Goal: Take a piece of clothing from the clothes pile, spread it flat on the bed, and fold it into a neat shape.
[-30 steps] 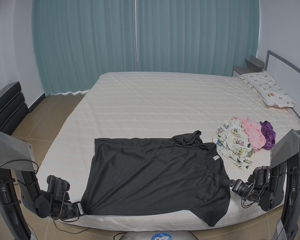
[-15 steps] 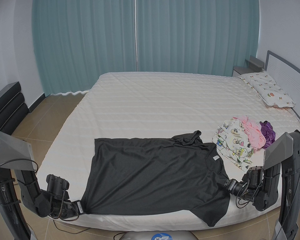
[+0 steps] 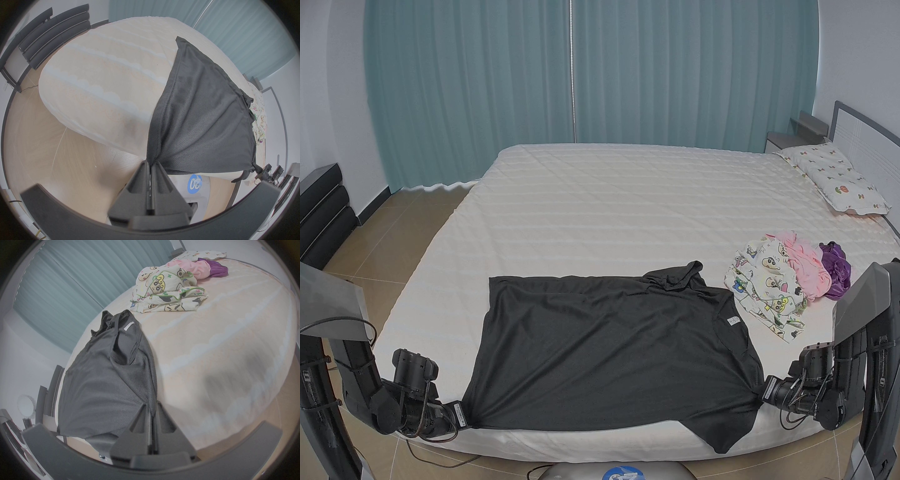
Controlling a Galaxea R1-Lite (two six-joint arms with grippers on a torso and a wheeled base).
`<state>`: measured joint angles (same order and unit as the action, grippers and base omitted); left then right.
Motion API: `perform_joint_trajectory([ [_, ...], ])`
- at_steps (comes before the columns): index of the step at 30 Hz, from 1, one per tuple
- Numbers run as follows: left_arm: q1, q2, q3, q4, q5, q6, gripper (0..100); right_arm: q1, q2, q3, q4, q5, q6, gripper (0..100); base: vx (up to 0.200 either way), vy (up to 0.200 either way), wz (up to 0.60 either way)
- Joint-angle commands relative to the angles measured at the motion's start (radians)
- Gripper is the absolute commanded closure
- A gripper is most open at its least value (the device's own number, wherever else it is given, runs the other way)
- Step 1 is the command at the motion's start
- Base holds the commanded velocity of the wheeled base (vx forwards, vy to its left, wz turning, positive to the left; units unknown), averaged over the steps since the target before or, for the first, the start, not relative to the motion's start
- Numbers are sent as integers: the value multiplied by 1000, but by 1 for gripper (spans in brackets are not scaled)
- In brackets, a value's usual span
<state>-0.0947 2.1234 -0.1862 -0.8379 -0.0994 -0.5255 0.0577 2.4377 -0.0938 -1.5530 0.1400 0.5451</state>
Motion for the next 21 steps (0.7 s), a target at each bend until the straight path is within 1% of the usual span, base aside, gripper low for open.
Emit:
perform_joint_trajectory([
  [1,9,4,-7,3,0,1,100,-10,-20,49,-15,1,-24,100,0,0,0],
  [6,16,-2,-6,10,1,16,100,-24,-51,82,-15,7,-28,100,0,0,0],
  [7,23,1,-1,11,1,36,100,-27,-55,88,-15,9,-34,100,0,0,0],
  [10,29,3,4,13,1,56,100,-27,-48,94,-15,15,-42,100,0,0,0],
  [16,30,3,8,11,1,59,100,-19,-32,85,-15,16,-53,100,0,0,0],
  [17,30,3,8,11,1,58,100,-19,-31,82,-15,16,-51,0,0,0,0],
  [18,30,3,8,10,0,58,100,-21,-32,80,-15,20,-45,0,0,0,0],
  [19,29,3,8,10,0,58,0,-19,-35,74,-15,24,-40,0,0,0,0],
  [21,27,3,8,6,-3,58,0,-27,-57,57,-15,41,-30,0,0,0,0],
])
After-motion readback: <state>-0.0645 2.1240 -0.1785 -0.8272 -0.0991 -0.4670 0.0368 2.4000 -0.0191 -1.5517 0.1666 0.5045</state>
